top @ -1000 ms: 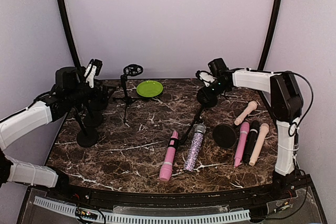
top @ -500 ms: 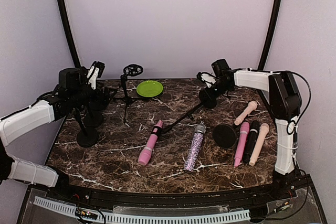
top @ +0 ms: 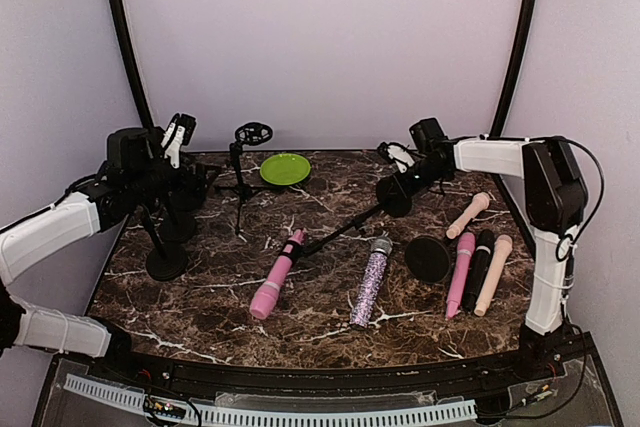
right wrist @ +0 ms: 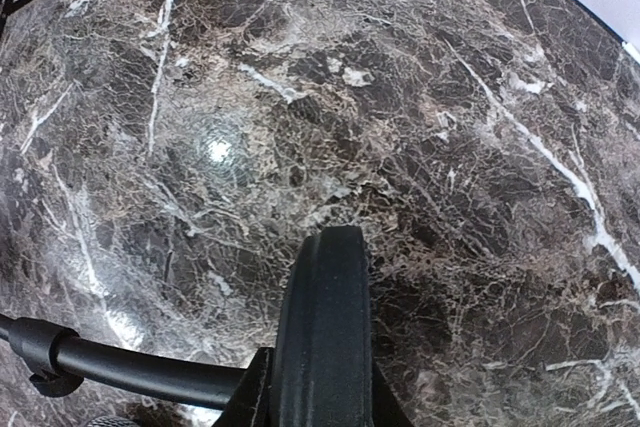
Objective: Remove the microphone from the stand
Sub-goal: Pick up the microphone stand with the microphone from the center of the board.
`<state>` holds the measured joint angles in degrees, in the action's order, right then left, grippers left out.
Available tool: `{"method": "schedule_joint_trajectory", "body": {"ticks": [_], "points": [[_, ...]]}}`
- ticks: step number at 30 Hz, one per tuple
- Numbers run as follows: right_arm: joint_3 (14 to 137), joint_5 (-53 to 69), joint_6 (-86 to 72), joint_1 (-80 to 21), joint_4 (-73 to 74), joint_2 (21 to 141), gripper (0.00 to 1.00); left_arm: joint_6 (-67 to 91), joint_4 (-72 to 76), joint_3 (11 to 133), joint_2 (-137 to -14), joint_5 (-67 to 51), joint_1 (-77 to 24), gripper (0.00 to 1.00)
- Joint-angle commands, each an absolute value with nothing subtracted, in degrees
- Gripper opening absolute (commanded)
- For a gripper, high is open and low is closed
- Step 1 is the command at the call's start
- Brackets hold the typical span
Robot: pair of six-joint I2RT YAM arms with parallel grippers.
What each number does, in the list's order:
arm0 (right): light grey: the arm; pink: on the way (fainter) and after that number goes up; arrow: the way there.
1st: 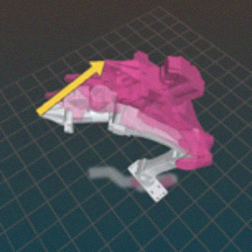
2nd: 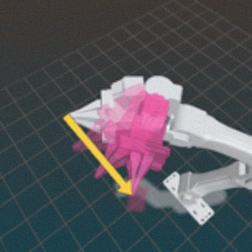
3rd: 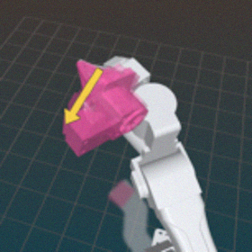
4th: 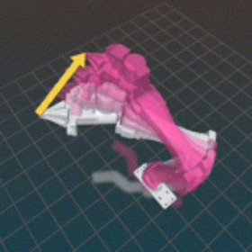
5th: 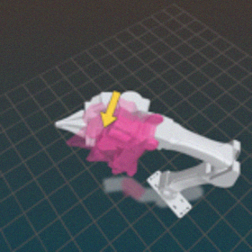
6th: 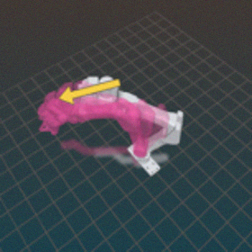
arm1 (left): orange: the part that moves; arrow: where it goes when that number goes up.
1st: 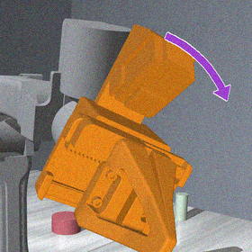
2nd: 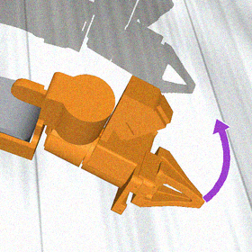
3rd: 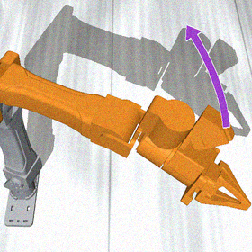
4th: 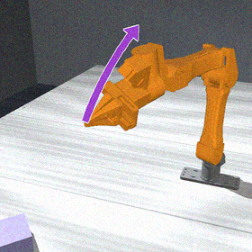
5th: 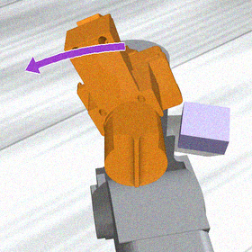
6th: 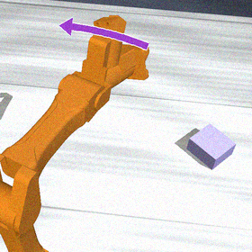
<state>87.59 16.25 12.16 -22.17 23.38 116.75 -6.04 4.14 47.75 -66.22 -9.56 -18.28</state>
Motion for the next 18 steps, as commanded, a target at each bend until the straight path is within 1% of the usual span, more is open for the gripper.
{"method": "schedule_joint_trajectory", "body": {"ticks": [1,6,10,15,18], "points": [[88.79,22.95,3.01,-22.17,20.31,111.76,0.0,-6.78,4.72,48.18,-63.14,-9.21,-18.72,0.81],[87.37,26.16,-3.78,-22.23,20.31,108.94,0.0,-6.57,4.64,48.81,-60.6,-8.99,-18.72,0.81],[85.94,27.86,-7.34,-22.09,19.92,105.5,0.0,-4.92,4.5,51.13,-56.83,-6.69,-18.72,0.81],[85.37,28.14,-14.24,-20.33,20.8,101.57,0.0,-2.65,1.32,60.26,-53.16,-5.15,-18.72,0.81],[82.94,29.33,-20.11,-20.05,18.26,98.76,0.0,-0.7,0.34,63.8,-51.5,-5.95,-18.79,0.79]]}}
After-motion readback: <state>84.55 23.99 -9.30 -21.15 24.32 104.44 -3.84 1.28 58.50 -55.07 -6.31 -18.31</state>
